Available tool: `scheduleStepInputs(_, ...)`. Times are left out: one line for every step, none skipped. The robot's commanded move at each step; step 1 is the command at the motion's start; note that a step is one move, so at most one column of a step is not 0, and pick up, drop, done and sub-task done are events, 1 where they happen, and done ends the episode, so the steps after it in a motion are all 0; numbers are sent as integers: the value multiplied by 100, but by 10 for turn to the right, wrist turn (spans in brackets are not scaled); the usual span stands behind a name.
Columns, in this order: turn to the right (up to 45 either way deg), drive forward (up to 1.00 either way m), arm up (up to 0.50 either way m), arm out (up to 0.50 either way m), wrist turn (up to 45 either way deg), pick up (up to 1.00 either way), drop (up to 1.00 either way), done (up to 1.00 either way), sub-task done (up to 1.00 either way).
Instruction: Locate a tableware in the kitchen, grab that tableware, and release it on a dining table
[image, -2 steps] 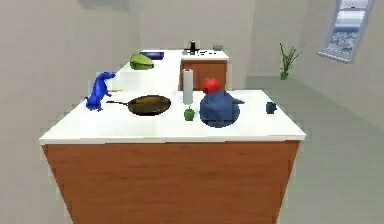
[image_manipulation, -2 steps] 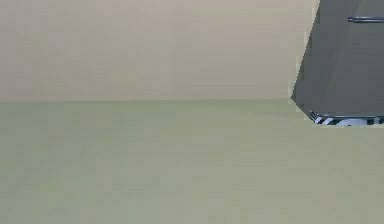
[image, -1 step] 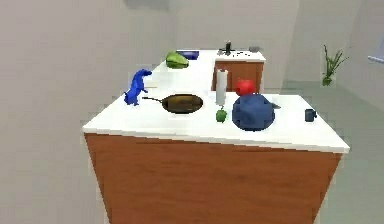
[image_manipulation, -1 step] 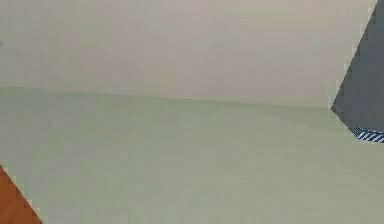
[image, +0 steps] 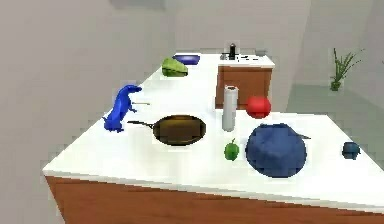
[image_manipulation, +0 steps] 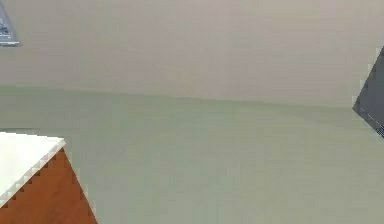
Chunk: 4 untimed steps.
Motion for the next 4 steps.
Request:
scheduleStepInputs(-450,0,0,0,0,0,0,0,0)
scheduleStepInputs(-180,0,0,0,0,0,0,0,0)
scheduleStepInputs(450,0,0,0,0,0,0,0,0)
scheduleStepInputs(450,0,0,0,0,0,0,0,0)
